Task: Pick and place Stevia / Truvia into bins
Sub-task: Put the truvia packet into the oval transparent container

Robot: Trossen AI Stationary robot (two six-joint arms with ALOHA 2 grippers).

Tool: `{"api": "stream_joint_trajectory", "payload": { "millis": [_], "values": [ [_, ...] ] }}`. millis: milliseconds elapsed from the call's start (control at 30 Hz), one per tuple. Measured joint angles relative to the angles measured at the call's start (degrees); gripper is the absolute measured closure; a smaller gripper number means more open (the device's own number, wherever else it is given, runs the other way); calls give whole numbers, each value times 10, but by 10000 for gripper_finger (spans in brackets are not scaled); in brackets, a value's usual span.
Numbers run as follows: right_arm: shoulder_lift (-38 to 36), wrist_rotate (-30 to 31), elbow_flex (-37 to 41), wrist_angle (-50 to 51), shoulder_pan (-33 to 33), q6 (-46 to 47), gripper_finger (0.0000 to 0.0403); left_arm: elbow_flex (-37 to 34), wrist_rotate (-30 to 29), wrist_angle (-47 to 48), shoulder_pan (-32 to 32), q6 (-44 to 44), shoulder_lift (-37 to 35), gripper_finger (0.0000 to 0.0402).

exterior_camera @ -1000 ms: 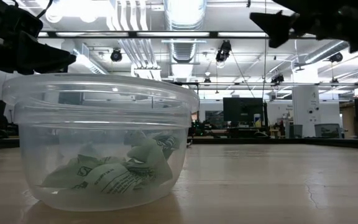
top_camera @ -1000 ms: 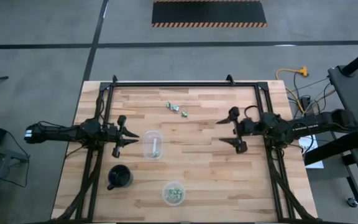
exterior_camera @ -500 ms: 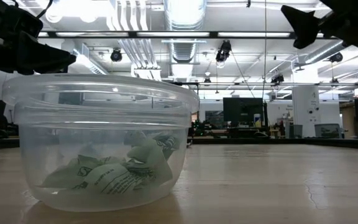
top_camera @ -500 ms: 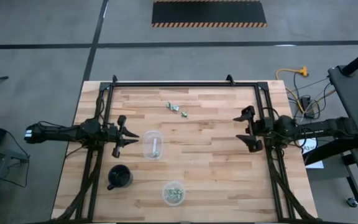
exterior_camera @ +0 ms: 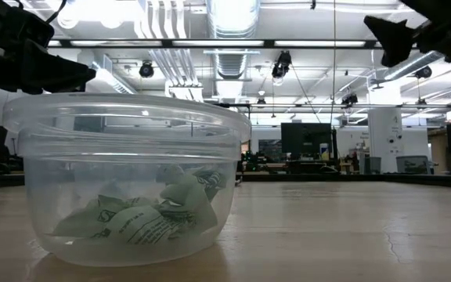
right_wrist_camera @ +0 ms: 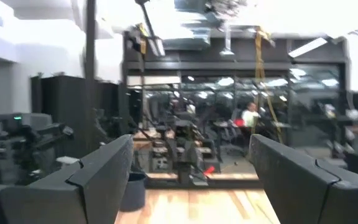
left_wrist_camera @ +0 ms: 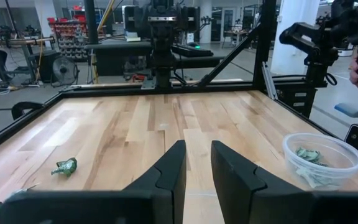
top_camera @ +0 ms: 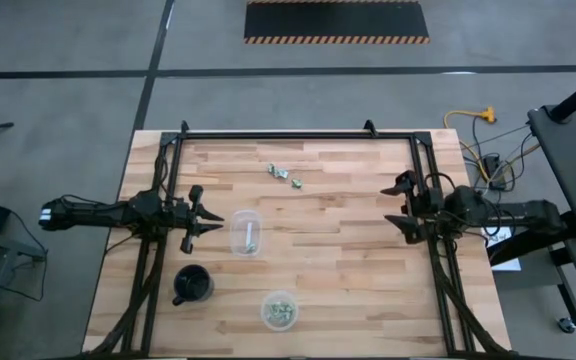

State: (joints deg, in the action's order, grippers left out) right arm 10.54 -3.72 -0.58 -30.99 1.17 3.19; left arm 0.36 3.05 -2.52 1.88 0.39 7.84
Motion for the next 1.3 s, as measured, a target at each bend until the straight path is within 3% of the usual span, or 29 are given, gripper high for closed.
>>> {"api": "stream_joint_trajectory", "payload": {
  "millis": [300,433,533,1300],
  "values": [
    [-104,57,0,186,0,-8,81,0,0,0,0,0,0,344],
    [-103,57,-1,217,0,-16,81,0,0,0,0,1,0,344],
    [-101,59,-2,243,0,-34,84,0,-1,12,0,63,1,344],
    [-100,69,-3,309,0,-85,79,0,-10,1,0,135,8,344]
  ]
}}
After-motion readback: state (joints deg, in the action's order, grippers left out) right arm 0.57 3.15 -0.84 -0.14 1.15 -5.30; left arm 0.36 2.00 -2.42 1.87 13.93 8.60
